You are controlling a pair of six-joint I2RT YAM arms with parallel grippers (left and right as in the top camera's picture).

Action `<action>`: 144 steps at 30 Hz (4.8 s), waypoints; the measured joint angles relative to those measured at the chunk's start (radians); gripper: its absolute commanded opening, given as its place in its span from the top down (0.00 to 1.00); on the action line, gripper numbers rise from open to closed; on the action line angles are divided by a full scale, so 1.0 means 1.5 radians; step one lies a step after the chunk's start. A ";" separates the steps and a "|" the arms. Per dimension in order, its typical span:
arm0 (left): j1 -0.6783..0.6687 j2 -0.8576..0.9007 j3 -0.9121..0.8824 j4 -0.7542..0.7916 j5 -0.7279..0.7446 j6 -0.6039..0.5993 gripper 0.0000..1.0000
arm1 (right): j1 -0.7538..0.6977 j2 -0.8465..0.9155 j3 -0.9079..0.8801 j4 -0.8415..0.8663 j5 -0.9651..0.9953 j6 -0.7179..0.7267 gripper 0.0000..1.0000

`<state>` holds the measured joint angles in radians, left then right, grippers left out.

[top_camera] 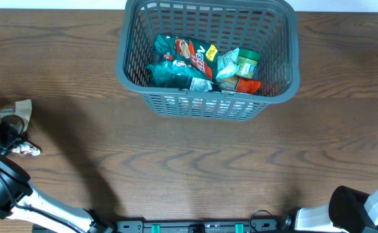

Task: Pack container
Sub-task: 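Grasp the brown paper bag with the left gripper and lift it, then carry the paper bag over the basket and lower it inside, then open the left gripper and lift it up out of the basket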

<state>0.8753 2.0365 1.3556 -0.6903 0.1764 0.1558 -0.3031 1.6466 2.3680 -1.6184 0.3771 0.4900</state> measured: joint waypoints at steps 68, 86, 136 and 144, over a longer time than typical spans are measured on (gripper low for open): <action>-0.933 -0.092 0.287 0.130 0.209 -0.024 0.95 | 0.000 0.000 0.000 0.000 0.000 0.000 0.01; -0.934 -0.026 0.287 0.042 0.139 0.015 0.94 | 0.000 0.000 0.000 0.000 0.000 0.000 0.01; -0.718 -0.491 0.377 -0.241 -0.213 -0.034 0.01 | 0.000 0.000 0.000 0.000 0.000 0.000 0.01; -0.718 -0.487 0.377 -0.241 -0.213 -0.034 0.02 | 0.000 0.000 0.000 0.000 0.000 0.000 0.01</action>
<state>-0.2016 1.3064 1.9209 -1.0512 -0.1425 0.1043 -0.3031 1.6466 2.3680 -1.6184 0.3771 0.4900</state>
